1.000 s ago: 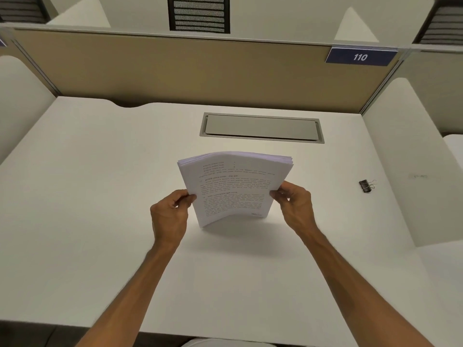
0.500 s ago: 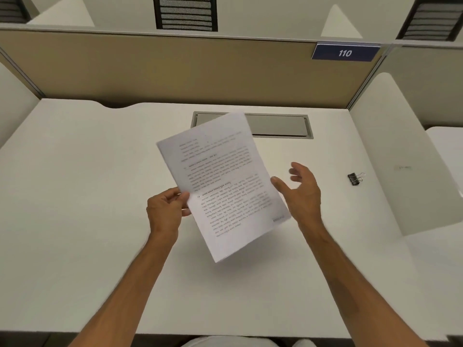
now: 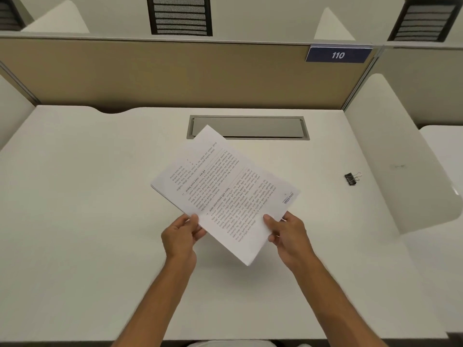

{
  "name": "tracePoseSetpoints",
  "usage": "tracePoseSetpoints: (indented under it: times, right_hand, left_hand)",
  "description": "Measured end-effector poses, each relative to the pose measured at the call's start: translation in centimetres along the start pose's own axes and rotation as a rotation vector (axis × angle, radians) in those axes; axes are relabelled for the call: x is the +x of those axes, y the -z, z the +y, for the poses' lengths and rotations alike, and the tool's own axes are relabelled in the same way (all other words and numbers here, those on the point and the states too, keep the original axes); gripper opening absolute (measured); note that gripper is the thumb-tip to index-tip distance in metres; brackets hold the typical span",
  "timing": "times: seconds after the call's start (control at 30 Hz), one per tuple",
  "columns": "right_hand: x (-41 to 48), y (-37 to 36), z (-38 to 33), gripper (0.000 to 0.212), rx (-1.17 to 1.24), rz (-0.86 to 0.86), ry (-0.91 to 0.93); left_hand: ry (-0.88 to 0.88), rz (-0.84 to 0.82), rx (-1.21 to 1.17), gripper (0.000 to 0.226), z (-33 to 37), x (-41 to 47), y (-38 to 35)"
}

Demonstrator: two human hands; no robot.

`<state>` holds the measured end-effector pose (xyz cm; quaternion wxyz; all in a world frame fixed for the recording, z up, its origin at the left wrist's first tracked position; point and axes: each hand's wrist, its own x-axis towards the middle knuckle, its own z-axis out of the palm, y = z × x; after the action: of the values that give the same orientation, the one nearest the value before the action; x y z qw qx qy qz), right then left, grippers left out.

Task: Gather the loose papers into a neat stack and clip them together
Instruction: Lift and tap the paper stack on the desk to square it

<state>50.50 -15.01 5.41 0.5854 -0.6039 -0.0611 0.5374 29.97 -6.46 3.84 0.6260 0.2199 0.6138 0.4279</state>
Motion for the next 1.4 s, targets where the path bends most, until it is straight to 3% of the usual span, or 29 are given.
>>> tracePoseSetpoints:
  times: [0.1,0.17,0.27,0.3,0.37,0.5,0.6,0.73,0.97,1.13,1.2,1.33,1.4]
  right_hand:
    - [0.5,0.4,-0.4,0.024,-0.133,0.041,0.103]
    - [0.8,1.1,-0.7,0.024,-0.209,0.041,0.190]
    - [1.1,2.5,-1.3,0.025,-0.247,-0.010,0.295]
    - [1.3,3.0,-1.5,0.025,-0.262,-0.031,0.318]
    - [1.7,3.7,-1.8,0.022,-0.297,-0.077,0.351]
    - [2.5,4.6,-2.2,0.020,-0.373,-0.140,0.376]
    - [3.1,4.8,-2.4,0.021,-0.422,-0.190,0.388]
    - [4.0,4.9,-2.3,0.023,-0.440,-0.188,0.421]
    - [5.1,4.8,-2.1,0.028,-0.416,-0.148,0.462]
    - [5.4,4.8,-1.5,0.030,-0.390,-0.144,0.426]
    - [5.0,4.6,-1.9,0.030,-0.385,-0.135,0.451]
    - [3.9,3.5,-2.7,0.023,-0.325,-0.160,0.536]
    - [3.4,2.8,-3.1,0.021,-0.273,-0.127,0.532]
  left_hand:
    - [0.061,-0.090,0.004,0.005,-0.6,0.3,1.5]
    - [0.014,0.003,0.133,0.021,-0.5,0.8,2.5]
    - [-0.340,0.215,0.552,0.059,1.1,1.8,3.9]
    - [-0.466,0.226,0.621,0.066,2.1,1.9,4.1]
    - [-0.553,0.125,0.632,0.074,4.2,2.4,4.3]
    - [-0.398,-0.316,0.503,0.072,6.9,3.4,4.2]
    - [-0.268,-0.486,0.437,0.043,7.1,4.4,4.1]
    - [-0.277,-0.434,0.378,0.014,6.0,4.7,3.6]
    - [-0.373,-0.377,0.348,0.017,3.6,4.0,2.9]
    - [-0.335,-0.356,0.384,0.020,2.2,4.0,3.1]
    - [-0.334,-0.359,0.359,0.026,2.1,3.6,2.7]
    - [-0.351,-0.324,0.286,0.067,2.8,2.6,1.6]
    - [-0.337,-0.281,0.252,0.064,3.1,2.3,0.9]
